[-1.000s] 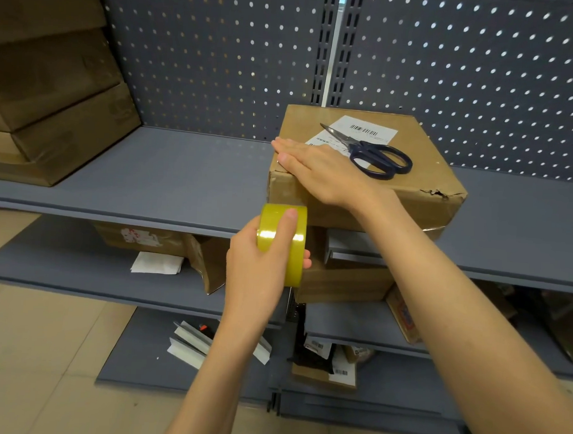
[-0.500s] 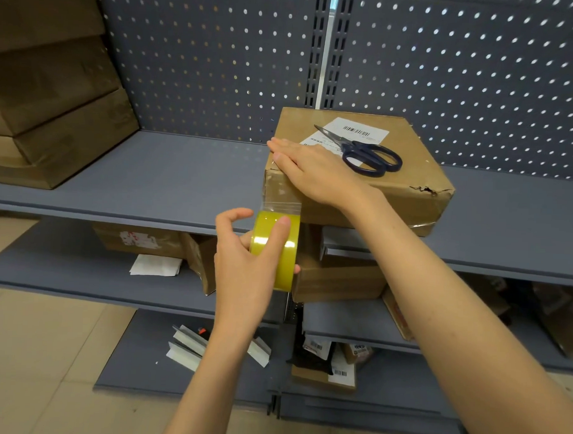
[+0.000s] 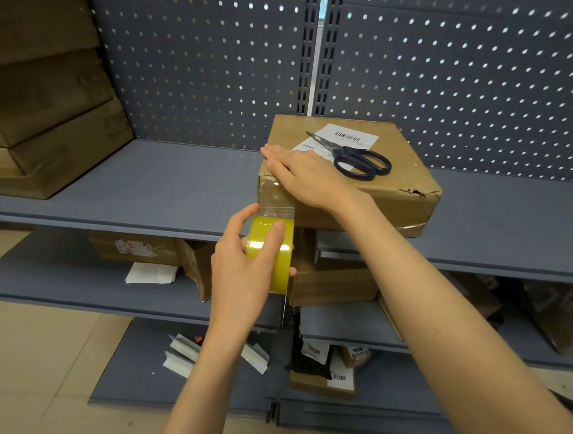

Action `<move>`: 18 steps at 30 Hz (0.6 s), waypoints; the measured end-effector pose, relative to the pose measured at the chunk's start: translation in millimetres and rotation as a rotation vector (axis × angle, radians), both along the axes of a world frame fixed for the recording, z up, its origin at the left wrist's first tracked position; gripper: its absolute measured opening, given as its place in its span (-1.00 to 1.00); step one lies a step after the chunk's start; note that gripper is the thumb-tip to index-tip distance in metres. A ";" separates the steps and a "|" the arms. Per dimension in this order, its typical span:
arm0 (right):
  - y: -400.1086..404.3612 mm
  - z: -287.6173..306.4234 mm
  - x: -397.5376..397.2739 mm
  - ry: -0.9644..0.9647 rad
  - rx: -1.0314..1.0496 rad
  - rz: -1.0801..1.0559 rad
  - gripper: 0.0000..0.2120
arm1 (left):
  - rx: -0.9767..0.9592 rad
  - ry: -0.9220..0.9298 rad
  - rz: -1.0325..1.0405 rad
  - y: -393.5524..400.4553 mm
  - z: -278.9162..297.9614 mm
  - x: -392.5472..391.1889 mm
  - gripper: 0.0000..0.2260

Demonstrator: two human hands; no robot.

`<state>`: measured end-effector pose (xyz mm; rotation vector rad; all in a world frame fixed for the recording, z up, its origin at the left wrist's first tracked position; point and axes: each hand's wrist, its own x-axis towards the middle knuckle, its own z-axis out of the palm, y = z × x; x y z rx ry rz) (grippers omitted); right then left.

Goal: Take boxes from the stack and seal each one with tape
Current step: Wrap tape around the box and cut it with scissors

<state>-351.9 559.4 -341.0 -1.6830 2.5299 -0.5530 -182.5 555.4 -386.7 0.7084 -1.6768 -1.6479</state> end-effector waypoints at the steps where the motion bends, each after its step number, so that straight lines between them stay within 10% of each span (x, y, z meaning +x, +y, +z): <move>1: -0.1 0.0 -0.2 -0.001 -0.001 -0.001 -0.57 | -0.004 -0.001 0.001 0.0 0.1 0.1 -0.63; 18: -1.2 -1.5 -1.0 0.024 -0.017 -0.006 -0.58 | 0.168 -0.063 -0.172 -18.3 10.5 -6.3 -0.80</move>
